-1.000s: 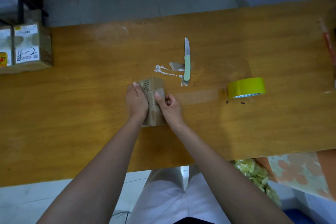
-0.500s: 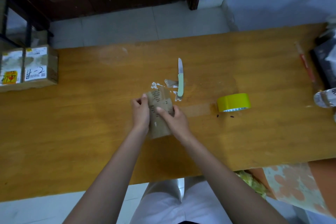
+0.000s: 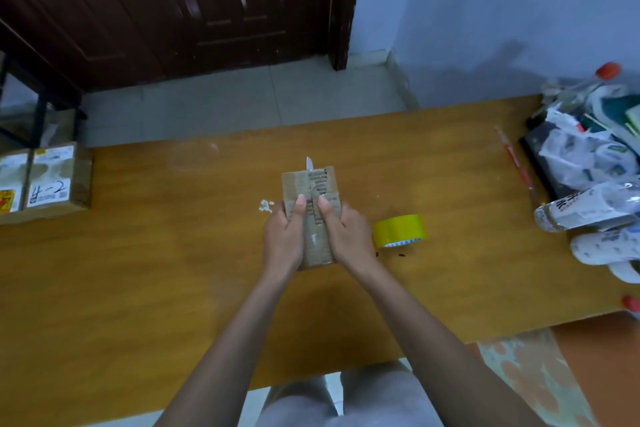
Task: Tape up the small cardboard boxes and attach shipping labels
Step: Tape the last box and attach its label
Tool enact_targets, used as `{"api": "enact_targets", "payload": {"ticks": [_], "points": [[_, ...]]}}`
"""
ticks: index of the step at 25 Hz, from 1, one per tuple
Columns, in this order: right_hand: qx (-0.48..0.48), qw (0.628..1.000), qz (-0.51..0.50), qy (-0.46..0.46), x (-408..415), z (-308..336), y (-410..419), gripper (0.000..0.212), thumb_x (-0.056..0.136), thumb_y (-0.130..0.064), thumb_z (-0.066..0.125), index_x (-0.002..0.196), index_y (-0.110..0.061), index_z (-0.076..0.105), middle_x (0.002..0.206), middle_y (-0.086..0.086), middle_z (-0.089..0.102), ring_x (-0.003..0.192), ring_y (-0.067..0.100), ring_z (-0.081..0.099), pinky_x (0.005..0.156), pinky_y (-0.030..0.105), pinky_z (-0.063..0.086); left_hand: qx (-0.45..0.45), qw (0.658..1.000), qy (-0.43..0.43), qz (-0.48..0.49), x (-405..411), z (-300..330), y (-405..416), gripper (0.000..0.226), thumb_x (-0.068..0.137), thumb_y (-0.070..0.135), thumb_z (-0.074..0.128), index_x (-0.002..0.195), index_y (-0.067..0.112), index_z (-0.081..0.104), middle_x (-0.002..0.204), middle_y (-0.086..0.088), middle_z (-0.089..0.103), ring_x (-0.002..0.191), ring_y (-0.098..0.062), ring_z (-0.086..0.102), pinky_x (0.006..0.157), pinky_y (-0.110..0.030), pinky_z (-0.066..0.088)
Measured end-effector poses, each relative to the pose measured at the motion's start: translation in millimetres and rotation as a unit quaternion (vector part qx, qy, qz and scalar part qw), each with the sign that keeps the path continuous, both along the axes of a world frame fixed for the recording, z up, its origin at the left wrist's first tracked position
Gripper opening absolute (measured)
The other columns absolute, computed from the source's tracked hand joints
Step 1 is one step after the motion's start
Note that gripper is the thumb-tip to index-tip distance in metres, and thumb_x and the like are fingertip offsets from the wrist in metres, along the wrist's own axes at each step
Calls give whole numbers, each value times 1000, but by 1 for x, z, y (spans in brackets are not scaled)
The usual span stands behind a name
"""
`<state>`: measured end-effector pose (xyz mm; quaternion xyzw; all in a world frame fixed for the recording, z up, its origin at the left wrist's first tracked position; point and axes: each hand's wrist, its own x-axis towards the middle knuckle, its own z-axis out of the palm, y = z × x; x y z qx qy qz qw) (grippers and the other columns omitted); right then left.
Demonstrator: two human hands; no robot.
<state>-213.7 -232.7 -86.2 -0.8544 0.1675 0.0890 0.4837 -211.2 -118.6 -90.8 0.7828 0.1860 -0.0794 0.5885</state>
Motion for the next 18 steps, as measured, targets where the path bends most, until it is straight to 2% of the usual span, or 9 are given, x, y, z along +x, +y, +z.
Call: {"api": "enact_targets", "payload": {"ticks": [2,5,7,9,10,12,14,16,18], "points": [[-15,1000,5,-3,-2,5,-6,54,98,-55,33,102,-12,66,96,8,71,90,27,66,80,43,52,-4,1000,11,-17,1,7,-3,40,101,50,37,110,22,64,102,1,71,93,-17,67,86,-40,54],[54,999,-1,8,-5,11,-11,55,101,-53,25,105,-16,65,103,4,69,96,21,63,86,40,50,-99,993,32,-59,5,20,-3,49,101,54,28,114,22,64,112,-1,69,103,-15,66,92,-40,53],[124,992,1,36,-5,14,-15,54,97,-60,30,112,-21,65,108,0,69,99,16,64,86,36,51,-135,986,44,-84,5,24,-1,53,94,59,45,124,17,58,117,-2,68,104,-14,67,88,-36,55],[181,982,2,60,-5,14,-20,52,89,-64,45,114,-23,63,107,-3,70,96,15,67,81,34,55,-105,989,42,-94,1,24,0,47,89,50,62,124,18,56,115,1,68,99,-11,68,79,-27,56],[182,982,4,58,-6,13,-21,46,89,-60,50,113,-23,63,105,-4,70,94,15,68,79,33,56,-88,991,37,-91,-1,22,0,41,91,43,63,122,18,56,113,2,69,99,-11,68,78,-26,56],[136,990,10,34,-10,10,-22,38,96,-52,47,111,-21,64,103,-3,71,94,16,67,80,36,56,-90,992,28,-82,-6,20,-1,30,97,42,52,117,21,60,110,2,70,98,-11,69,77,-25,55],[114,993,-3,29,-16,9,-20,48,100,-53,31,107,-20,66,102,-1,71,95,16,66,85,39,54,-98,992,31,-74,-9,22,-1,43,101,51,30,113,27,63,108,8,70,96,-2,67,74,-18,52],[132,990,-12,41,-17,10,-21,59,100,-57,19,106,-24,68,104,-3,70,98,13,65,88,39,53,-119,990,33,-67,-11,22,-3,57,99,58,16,119,30,62,110,11,69,99,3,65,73,-12,50],[185,981,-11,58,-12,9,-25,55,101,-56,21,113,-25,65,113,-2,68,107,15,62,97,43,49,-192,979,42,-57,-15,18,-3,60,98,60,19,127,26,59,117,4,69,108,-8,66,81,-21,54]]}}
